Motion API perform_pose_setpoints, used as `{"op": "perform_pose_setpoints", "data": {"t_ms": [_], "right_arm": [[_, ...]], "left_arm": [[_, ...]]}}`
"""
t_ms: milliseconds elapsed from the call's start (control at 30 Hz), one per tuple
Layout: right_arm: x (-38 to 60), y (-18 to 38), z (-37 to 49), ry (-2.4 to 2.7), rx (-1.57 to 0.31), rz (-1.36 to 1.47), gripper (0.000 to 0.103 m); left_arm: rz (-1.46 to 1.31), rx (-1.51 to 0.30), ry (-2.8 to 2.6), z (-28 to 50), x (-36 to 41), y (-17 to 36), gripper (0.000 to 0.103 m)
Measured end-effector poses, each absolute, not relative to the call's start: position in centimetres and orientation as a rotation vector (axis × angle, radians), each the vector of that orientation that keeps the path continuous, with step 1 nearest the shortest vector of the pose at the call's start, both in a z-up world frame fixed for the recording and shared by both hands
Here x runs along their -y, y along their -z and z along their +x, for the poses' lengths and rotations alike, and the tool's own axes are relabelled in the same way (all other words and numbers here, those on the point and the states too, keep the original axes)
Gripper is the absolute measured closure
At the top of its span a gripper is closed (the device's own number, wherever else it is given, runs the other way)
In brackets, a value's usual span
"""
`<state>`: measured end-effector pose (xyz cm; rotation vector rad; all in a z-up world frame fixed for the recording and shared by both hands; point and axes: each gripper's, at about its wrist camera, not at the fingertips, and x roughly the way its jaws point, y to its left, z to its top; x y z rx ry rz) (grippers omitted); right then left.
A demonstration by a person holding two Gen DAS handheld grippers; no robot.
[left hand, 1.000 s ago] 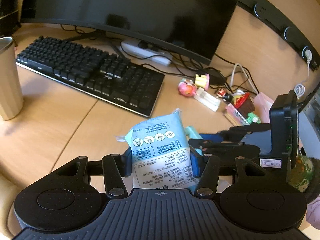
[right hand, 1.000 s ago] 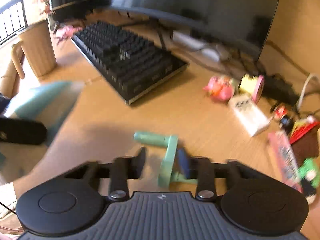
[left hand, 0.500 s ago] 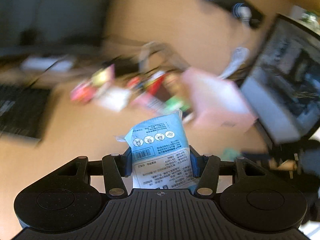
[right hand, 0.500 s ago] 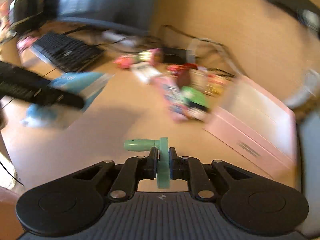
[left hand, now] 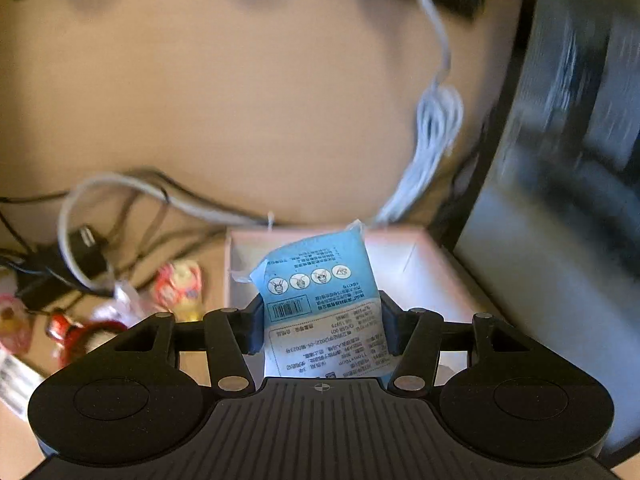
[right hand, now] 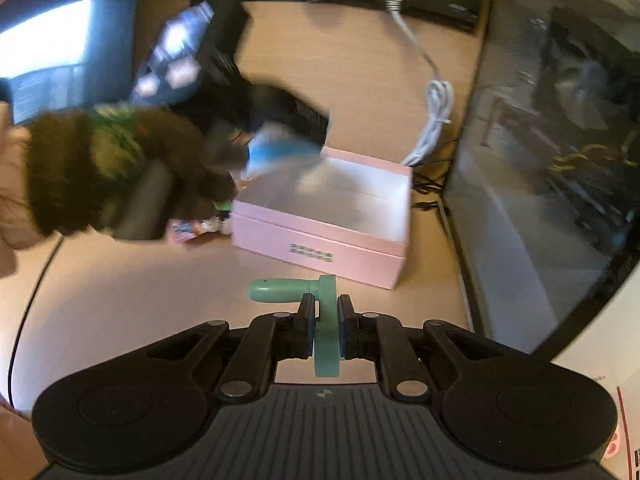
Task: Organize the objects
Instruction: 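Lower the tissue packet and mint-green toy into the pink box, open both grippers, then grasp the crocheted doll with the left gripper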
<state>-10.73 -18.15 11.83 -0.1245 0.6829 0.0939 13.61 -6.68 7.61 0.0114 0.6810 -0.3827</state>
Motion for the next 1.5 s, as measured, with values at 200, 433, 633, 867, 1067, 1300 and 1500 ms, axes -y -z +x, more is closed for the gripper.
{"op": "perform_pose_setpoints", "data": {"t_ms": [200,433,633,867,1067,1300,1500], "right_arm": [[21.6,-11.0,-10.1,-0.074,-0.699,-0.071,0.092],[23.3,-10.4,-7.8,-0.106,-0.706,-0.042,0.092],[23.6,-11.9,-2.7,-0.135,-0.646,-0.002,0.092],[22.2,-11.8,4.9,-0.075,-0.573,0.049,0.053],[19.1,-10.1,1.6,-0.136,-0.624,0.011,0.024],[16.4,-8.1,-3.1,-0.145,-0.682,-0.058,0.022],[15.9,-8.2,-6.4,-0.115,-0.651,-0.117,0.015]], "left_arm": [[0.242,-0.825,0.401,13.5,8.5,-4.2,0.043],[-0.023,-0.65,0.351,11.8,3.2,-8.6,0.047],[-0.116,-0.624,0.357,7.4,-1.2,-10.4,0.047],[-0.121,-0.756,0.246,3.5,-6.0,-6.8,0.047],[-0.287,-0.787,0.144,5.3,-10.3,-6.6,0.047],[-0.257,-0.877,0.098,13.1,-7.7,-5.9,0.047],[-0.199,-0.937,0.083,16.7,-5.7,-3.2,0.04]]}}
